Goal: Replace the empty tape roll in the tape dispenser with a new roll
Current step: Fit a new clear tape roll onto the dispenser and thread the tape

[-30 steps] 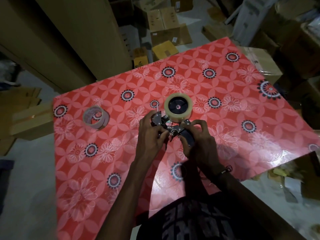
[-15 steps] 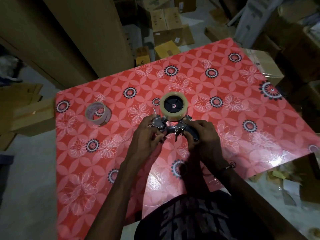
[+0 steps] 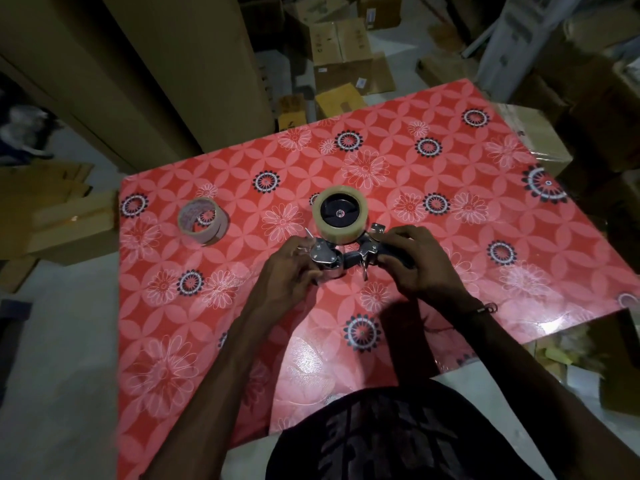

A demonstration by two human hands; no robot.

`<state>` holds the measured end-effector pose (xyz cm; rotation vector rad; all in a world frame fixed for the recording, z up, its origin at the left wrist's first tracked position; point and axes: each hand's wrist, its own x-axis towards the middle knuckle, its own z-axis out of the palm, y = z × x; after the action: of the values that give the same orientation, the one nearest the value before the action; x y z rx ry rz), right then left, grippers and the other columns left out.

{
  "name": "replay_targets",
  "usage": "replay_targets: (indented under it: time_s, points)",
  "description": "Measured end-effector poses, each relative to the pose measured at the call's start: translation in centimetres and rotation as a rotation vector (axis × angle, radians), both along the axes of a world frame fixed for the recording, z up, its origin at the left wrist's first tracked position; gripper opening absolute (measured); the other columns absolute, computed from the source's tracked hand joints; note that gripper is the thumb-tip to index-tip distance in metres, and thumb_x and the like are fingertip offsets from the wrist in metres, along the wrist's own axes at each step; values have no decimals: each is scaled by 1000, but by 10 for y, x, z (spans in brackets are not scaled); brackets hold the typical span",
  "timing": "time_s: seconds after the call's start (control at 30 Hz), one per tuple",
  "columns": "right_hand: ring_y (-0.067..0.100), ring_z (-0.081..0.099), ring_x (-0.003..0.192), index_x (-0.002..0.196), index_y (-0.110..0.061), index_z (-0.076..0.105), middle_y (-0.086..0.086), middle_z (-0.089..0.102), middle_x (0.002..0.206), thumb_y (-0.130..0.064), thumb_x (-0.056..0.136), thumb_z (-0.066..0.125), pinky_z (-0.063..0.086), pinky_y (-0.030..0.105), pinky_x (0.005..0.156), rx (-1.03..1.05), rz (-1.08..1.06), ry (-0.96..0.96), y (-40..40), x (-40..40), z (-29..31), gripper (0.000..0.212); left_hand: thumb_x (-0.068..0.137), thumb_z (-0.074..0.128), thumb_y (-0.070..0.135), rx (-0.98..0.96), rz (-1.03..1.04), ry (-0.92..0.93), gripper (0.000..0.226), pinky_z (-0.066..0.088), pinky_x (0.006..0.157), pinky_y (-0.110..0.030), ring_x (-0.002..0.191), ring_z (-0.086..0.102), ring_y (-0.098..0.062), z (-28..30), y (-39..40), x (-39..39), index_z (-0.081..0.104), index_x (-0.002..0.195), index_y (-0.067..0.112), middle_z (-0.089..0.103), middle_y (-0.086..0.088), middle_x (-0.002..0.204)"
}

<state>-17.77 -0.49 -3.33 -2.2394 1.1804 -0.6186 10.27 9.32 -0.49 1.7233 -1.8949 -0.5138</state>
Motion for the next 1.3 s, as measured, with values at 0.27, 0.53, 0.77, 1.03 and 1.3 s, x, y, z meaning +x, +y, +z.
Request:
replay_targets:
  time_s: [0.27,0.53,0.77,1.03,1.3]
  points:
    - [26,61,115,145,-19,69,6,67,126,-24,103,74,51,47,97,9,210,-2,-35,-13,8,42,82,81,-14,-39,-26,6,13,37,88,8,91,72,-19,2,4,-5,78,89,-3,73,-13,114]
    - [26,60,116,148,-34,65,5,65,129,-63,85,80,55,45,97,90,243,51,-40,-14,13,71,86,81,-7,-51,-21,48,16,50,77,-11,93,67,-11,-1,7,-8,80,82,9,67,-11,121]
    - [26,65,114,138,-26,74,6,70,126,-47,74,95,57,50,98,106,234,-29,-44,-10,15,71,85,82,-4,-63,12,58,11,51,76,-26,97,65,-14,-2,10,-12,79,80,6,62,-3,118]
    - [24,68,110,136,-23,76,5,72,121,-42,63,102,58,50,98,140,224,-104,-45,-8,15,79,82,83,-4,-42,13,37,15,52,78,-33,96,66,-18,-6,9,-12,78,79,9,65,-10,116]
    - [16,66,104,135,-33,74,-4,72,115,-88,55,84,58,46,89,73,83,-105,-27,5,16,98,84,87,6,-16,19,0,10,57,75,-41,90,73,-29,-9,7,-9,79,79,11,66,-7,117]
